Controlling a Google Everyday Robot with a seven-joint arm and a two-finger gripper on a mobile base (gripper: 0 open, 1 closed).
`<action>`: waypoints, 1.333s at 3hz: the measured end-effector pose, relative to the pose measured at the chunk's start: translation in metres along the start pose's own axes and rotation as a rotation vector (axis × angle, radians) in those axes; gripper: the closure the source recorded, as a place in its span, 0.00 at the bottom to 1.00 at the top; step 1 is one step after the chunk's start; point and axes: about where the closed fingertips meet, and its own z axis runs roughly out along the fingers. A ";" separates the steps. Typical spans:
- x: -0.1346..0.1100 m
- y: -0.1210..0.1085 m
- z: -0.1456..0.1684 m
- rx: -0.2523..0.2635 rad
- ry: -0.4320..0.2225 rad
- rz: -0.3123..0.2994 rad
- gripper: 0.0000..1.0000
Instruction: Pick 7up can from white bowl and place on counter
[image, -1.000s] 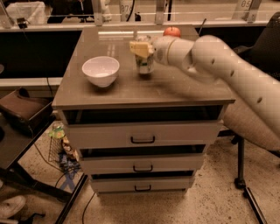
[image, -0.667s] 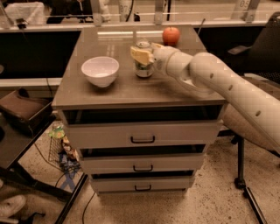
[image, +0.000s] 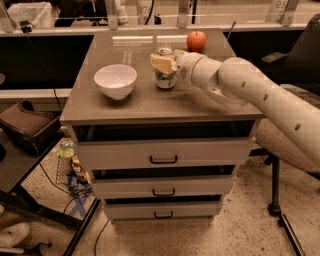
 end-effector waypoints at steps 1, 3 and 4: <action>-0.003 0.000 0.000 0.000 0.000 0.000 0.39; -0.003 0.003 0.002 -0.005 0.000 0.000 0.00; -0.003 0.003 0.002 -0.005 0.000 0.000 0.00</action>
Offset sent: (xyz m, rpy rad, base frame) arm 0.0000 0.0000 0.0033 -0.0001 0.0000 -0.0001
